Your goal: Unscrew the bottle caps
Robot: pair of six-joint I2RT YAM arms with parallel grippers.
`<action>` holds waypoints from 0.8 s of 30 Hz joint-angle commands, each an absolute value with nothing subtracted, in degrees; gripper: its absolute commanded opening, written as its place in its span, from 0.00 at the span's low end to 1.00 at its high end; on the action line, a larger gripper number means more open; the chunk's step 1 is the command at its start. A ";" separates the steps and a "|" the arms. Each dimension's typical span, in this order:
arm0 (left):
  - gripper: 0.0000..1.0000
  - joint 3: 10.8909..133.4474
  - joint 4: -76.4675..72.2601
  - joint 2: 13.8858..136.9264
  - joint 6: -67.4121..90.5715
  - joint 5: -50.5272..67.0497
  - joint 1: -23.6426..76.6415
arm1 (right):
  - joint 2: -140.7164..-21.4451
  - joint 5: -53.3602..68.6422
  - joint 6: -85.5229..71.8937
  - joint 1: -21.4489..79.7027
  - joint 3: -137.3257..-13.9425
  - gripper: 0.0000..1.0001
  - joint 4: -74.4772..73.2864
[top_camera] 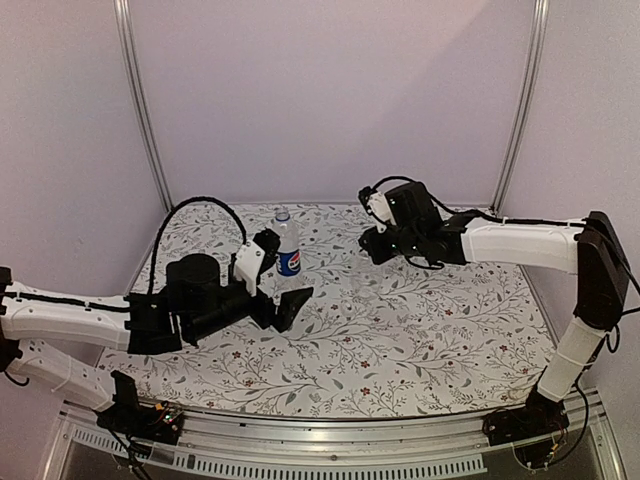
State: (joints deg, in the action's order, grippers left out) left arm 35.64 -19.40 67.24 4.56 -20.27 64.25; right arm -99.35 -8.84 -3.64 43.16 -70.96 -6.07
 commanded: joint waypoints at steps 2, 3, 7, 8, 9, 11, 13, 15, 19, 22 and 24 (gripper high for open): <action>1.00 40.73 -19.02 72.40 3.99 -23.29 64.54 | -94.69 -9.68 -7.28 42.99 -77.77 0.00 -13.83; 1.00 42.31 -18.22 73.72 3.93 -23.95 64.64 | -94.21 -8.54 -9.22 42.96 -78.61 0.00 -15.06; 1.00 48.53 -15.29 79.96 3.07 -26.78 65.45 | -90.57 -3.62 -14.86 42.99 -79.94 0.00 -16.47; 1.00 49.92 -14.72 81.29 2.89 -28.04 65.85 | -89.75 -2.51 -16.19 42.98 -79.96 0.00 -16.56; 1.00 51.14 -14.42 82.57 2.58 -29.13 66.22 | -88.68 -1.57 -17.10 42.98 -80.04 0.00 -16.70; 1.00 53.56 -13.62 85.05 2.21 -30.90 66.91 | -87.00 0.99 -19.45 42.99 -79.98 0.00 -16.97; 1.00 55.77 -13.01 87.37 2.13 -32.19 67.69 | -85.85 3.33 -21.34 43.06 -79.62 0.00 -16.77; 1.00 57.86 -12.59 89.46 1.96 -32.82 68.37 | -85.05 5.07 -22.74 43.07 -79.18 0.00 -16.37; 1.00 61.32 -12.91 93.20 1.36 -33.66 69.25 | -84.72 7.82 -24.84 43.07 -78.28 0.00 -15.17; 1.00 63.35 -13.05 96.07 0.86 -36.70 69.46 | -84.31 9.52 -26.03 43.07 -77.61 0.00 -14.09; 1.00 64.04 -13.72 97.58 0.13 -39.06 69.52 | -83.92 10.40 -26.80 43.07 -77.21 0.00 -13.57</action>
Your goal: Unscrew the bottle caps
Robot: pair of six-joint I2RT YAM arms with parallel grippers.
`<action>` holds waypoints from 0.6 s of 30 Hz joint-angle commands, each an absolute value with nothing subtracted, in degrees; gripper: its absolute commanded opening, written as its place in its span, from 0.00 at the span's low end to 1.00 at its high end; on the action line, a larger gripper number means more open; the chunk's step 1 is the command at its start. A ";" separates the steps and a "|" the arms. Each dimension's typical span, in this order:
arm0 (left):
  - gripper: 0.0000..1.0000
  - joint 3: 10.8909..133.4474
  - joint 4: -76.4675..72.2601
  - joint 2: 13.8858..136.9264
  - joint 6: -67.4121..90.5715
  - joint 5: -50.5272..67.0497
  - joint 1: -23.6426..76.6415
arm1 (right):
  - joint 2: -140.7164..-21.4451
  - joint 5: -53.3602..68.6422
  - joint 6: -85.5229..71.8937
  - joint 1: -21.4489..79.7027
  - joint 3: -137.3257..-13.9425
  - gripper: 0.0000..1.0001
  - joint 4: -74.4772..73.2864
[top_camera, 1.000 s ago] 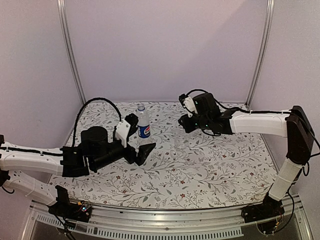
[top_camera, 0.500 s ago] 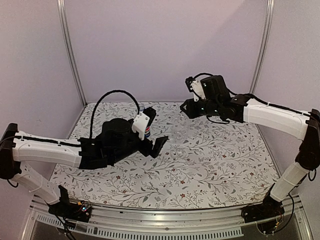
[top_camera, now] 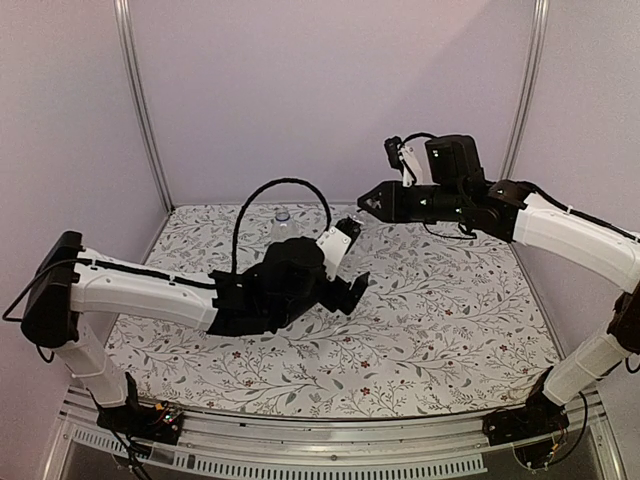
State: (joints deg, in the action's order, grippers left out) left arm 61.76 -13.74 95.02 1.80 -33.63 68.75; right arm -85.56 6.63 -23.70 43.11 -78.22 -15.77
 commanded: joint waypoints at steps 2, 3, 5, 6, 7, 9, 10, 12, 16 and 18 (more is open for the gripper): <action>0.99 63.97 -16.02 98.90 -1.95 -40.86 69.54 | -83.70 11.06 -27.21 43.10 -77.02 0.00 -13.60; 0.98 63.86 -17.13 99.48 -3.08 -41.66 69.52 | -83.68 11.47 -27.36 43.07 -76.87 0.00 -13.48; 0.95 63.95 -19.12 100.77 -5.02 -43.68 69.53 | -83.59 12.21 -27.65 43.07 -76.59 0.00 -13.26; 0.94 64.01 -19.77 101.21 -5.68 -44.18 69.57 | -83.59 12.36 -27.76 43.07 -76.54 0.00 -13.35; 0.92 63.88 -20.87 101.60 -6.52 -44.39 69.55 | -83.54 12.43 -27.81 43.07 -76.41 0.00 -13.46; 0.89 63.41 -23.27 101.91 -7.73 -44.19 69.52 | -83.43 13.04 -27.86 43.07 -76.14 0.00 -13.24; 0.88 63.19 -24.37 101.99 -8.29 -44.09 69.49 | -83.41 13.28 -27.89 43.07 -76.00 0.00 -13.11; 0.86 62.98 -25.85 102.32 -9.20 -44.00 69.36 | -83.19 13.49 -28.03 43.07 -75.85 0.00 -12.92; 0.81 62.57 -27.40 102.37 -9.34 -42.84 69.01 | -82.89 13.53 -28.03 43.06 -75.44 0.00 -12.81; 0.78 62.26 -27.63 102.22 -8.79 -41.31 68.67 | -82.88 13.92 -28.17 43.07 -75.15 0.00 -12.24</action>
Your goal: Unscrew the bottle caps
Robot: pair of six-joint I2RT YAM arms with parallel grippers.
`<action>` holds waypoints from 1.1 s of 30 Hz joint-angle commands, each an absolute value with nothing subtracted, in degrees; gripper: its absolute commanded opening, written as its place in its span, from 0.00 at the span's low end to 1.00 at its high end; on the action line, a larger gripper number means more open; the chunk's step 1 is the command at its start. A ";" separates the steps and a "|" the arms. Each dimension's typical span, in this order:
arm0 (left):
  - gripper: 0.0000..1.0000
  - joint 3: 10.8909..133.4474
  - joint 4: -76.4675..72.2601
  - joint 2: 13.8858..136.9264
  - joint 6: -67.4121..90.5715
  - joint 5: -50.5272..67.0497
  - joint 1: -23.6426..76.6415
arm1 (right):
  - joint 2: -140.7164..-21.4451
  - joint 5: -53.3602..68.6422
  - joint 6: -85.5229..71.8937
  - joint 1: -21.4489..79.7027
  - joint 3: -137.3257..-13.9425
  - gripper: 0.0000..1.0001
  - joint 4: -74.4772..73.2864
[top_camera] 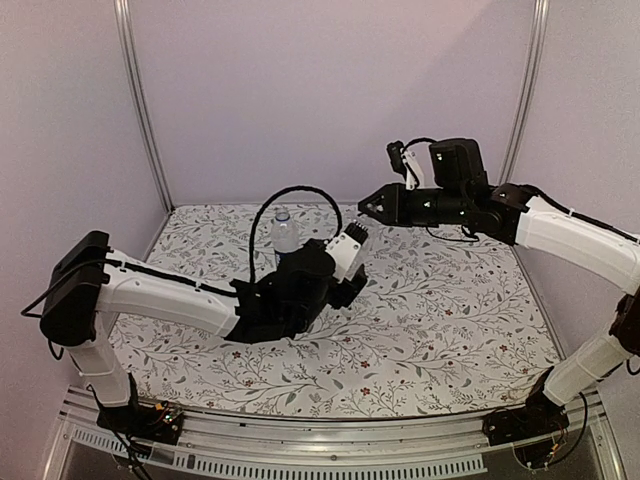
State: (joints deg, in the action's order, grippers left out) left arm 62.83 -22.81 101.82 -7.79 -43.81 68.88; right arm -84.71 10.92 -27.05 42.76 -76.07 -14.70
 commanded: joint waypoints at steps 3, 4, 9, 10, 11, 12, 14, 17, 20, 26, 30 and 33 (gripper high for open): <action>0.74 61.72 -27.73 101.86 -7.86 -39.86 68.07 | -82.88 14.23 -28.17 43.07 -74.98 0.00 -12.15; 0.73 61.37 -27.87 101.66 -7.49 -39.09 67.96 | -82.84 14.17 -28.06 43.07 -74.90 0.00 -12.15; 0.69 59.37 -29.59 100.27 -6.38 -36.01 67.59 | -82.54 13.91 -27.95 43.09 -74.29 0.00 -11.42; 0.72 59.06 -29.80 100.05 -6.24 -35.92 67.57 | -82.57 13.43 -27.95 43.07 -74.33 0.00 -11.41; 0.76 58.86 -30.02 99.77 -6.00 -36.03 67.55 | -82.68 12.47 -27.82 43.07 -74.27 0.00 -11.53; 0.79 58.55 -29.92 99.43 -5.77 -35.89 67.54 | -82.70 11.04 -27.22 43.07 -74.27 0.00 -11.78; 0.87 57.33 -29.99 98.15 -5.16 -35.37 67.63 | -82.83 7.49 -26.03 43.07 -74.31 0.00 -12.39; 0.99 54.00 -30.12 94.34 -3.65 -32.58 67.76 | -83.84 1.44 -23.21 43.07 -74.31 0.00 -13.05; 1.00 49.00 -30.36 89.41 -1.49 -28.99 67.95 | -85.70 -3.87 -20.52 42.98 -74.49 0.00 -12.48; 1.00 41.09 -25.64 77.79 4.81 -28.55 67.96 | -90.53 -9.88 -13.47 42.89 -74.77 0.00 -8.16; 1.00 38.05 -22.18 71.05 6.77 -30.71 67.95 | -95.30 -12.03 -10.23 42.89 -76.15 0.00 -5.82; 1.00 35.77 -21.48 67.05 7.05 -31.87 67.92 | -98.61 -13.06 -8.75 42.93 -77.18 0.00 -4.53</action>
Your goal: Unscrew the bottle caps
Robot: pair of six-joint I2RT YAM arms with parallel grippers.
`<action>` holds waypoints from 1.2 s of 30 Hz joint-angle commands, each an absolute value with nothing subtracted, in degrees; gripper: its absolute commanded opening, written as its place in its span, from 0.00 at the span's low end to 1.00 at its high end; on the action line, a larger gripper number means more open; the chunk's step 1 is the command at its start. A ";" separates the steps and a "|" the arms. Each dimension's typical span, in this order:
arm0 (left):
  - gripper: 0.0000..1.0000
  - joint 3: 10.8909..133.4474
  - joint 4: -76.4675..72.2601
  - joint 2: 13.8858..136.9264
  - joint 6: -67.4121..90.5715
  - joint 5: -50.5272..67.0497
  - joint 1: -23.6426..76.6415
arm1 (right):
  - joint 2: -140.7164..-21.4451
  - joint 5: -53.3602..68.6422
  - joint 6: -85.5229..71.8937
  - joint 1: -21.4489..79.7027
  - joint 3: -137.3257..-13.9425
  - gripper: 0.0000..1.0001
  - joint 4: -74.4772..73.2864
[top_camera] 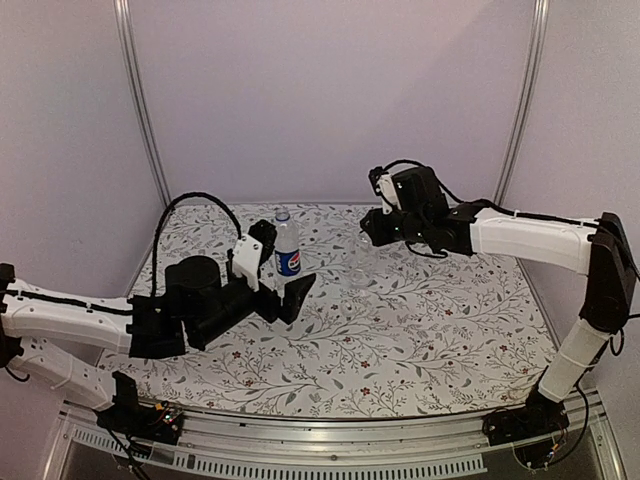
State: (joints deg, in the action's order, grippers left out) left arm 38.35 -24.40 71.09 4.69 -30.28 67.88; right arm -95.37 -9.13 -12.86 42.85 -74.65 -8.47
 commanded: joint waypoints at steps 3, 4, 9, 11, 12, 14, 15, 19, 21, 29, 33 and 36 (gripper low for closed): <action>1.00 34.70 -20.16 64.26 7.38 -32.67 67.86 | -101.37 -13.89 -8.31 42.90 -77.23 0.00 -4.27; 1.00 34.36 -19.91 63.48 7.43 -32.86 67.89 | -101.68 -14.17 -8.23 42.89 -76.77 0.00 -3.70; 1.00 32.93 -19.15 60.64 7.59 -33.50 67.90 | -102.49 -14.39 -7.27 42.98 -74.68 0.00 -1.62; 1.00 32.62 -18.86 60.00 7.42 -33.93 67.92 | -102.52 -14.42 -6.88 42.98 -74.25 0.00 -1.84; 1.00 32.51 -18.72 59.76 7.32 -34.29 67.93 | -102.60 -14.47 -6.73 42.98 -74.12 0.00 -2.08; 1.00 32.22 -18.59 59.36 7.11 -34.66 67.86 | -103.02 -14.32 -6.35 42.98 -74.26 0.03 -3.06; 1.00 32.21 -18.51 59.19 7.03 -34.90 67.87 | -103.33 -14.24 -6.25 42.98 -74.39 0.04 -3.64; 1.00 32.27 -18.39 58.80 6.59 -35.15 67.92 | -103.83 -14.14 -6.15 42.99 -74.16 0.07 -4.94; 1.00 32.36 -18.29 58.80 6.33 -35.30 67.91 | -103.97 -14.25 -6.15 42.98 -74.02 0.09 -5.24; 1.00 32.75 -17.48 58.55 6.36 -35.48 67.88 | -104.19 -14.35 -6.67 42.98 -72.71 0.17 -5.34; 1.00 32.72 -17.48 58.54 6.20 -35.67 67.89 | -103.68 -14.63 -6.86 42.98 -72.85 0.29 -5.85; 1.00 32.62 -17.41 58.62 6.00 -35.84 67.90 | -102.96 -14.83 -6.94 42.98 -72.94 0.40 -6.20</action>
State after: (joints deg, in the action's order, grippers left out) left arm 32.91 -18.06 59.51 6.90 -35.14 67.88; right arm -103.15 -13.63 -6.61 42.85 -73.95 -4.27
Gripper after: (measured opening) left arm 0.996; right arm 0.346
